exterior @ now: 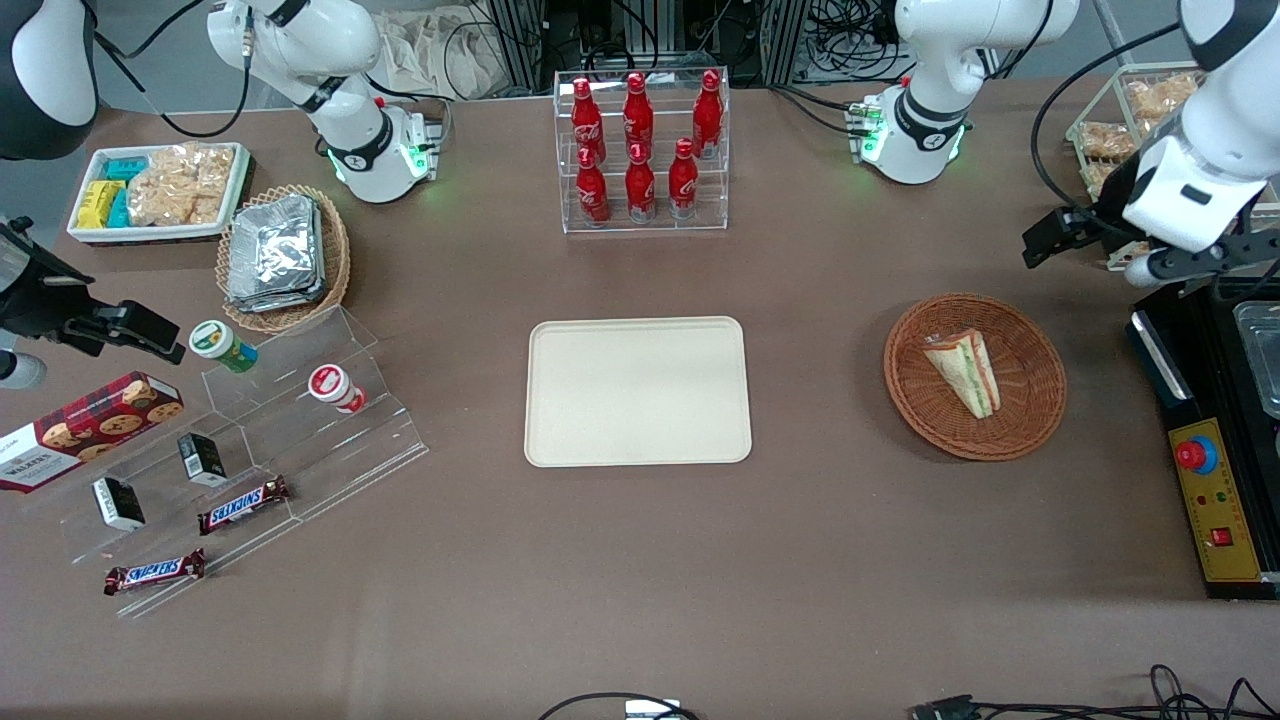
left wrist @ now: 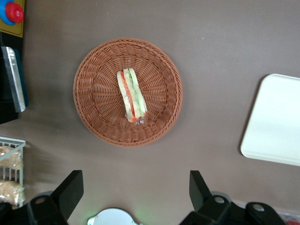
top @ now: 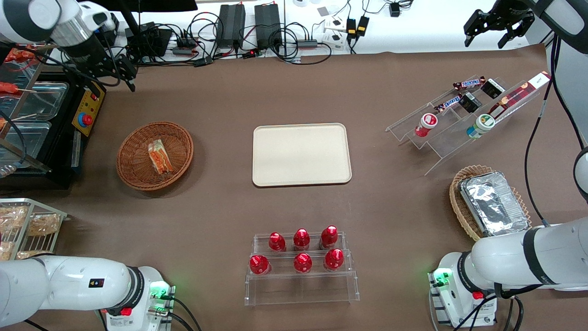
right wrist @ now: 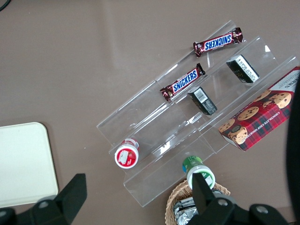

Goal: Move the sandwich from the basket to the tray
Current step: 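Move the left gripper down over the sandwich in the wicker basket, then close the left gripper on the wrapped sandwich, then lift the sandwich out of the basket with the left gripper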

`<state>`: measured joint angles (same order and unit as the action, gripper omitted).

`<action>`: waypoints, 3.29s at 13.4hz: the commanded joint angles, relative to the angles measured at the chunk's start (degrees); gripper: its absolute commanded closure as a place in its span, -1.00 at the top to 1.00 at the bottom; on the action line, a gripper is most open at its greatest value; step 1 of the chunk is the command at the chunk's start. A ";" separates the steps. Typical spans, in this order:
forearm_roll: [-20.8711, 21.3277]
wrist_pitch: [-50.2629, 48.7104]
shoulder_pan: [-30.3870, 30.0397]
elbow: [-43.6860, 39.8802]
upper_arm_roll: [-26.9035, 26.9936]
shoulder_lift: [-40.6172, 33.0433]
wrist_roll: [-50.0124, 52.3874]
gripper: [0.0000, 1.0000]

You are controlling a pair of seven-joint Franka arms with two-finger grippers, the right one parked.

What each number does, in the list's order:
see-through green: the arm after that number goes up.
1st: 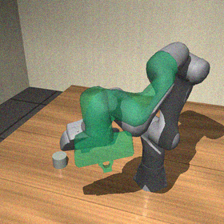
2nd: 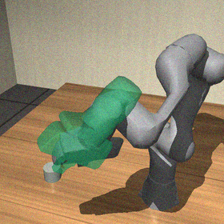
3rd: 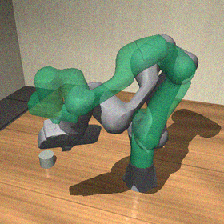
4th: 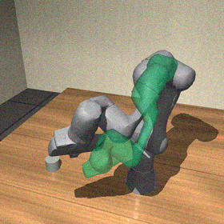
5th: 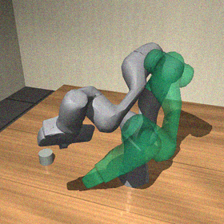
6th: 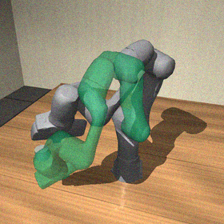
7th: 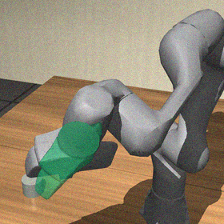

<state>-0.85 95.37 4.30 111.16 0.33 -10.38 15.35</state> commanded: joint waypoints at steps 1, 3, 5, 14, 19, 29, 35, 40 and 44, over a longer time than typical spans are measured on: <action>0.59 11.36 -0.44 10.70 0.81 -0.43 2.05 1.00; 0.50 23.39 -0.52 19.05 1.16 0.44 3.54 1.00; 0.50 32.11 -0.52 23.90 1.69 3.77 3.99 1.00; -0.64 55.88 -0.52 29.29 3.97 19.96 5.21 1.00; -0.82 56.85 -0.09 29.37 3.89 21.72 5.31 0.34; -0.64 34.76 0.88 24.91 3.45 7.25 5.57 -1.00; -0.38 -2.42 2.55 -4.42 3.36 6.51 4.78 -1.00; -0.29 -11.70 3.08 -16.50 -4.52 8.54 5.48 -1.00; 0.23 -10.47 3.17 -21.66 -20.50 14.48 13.70 -1.00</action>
<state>-1.42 85.82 7.56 95.79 -12.98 -1.50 23.32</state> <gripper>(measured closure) 0.819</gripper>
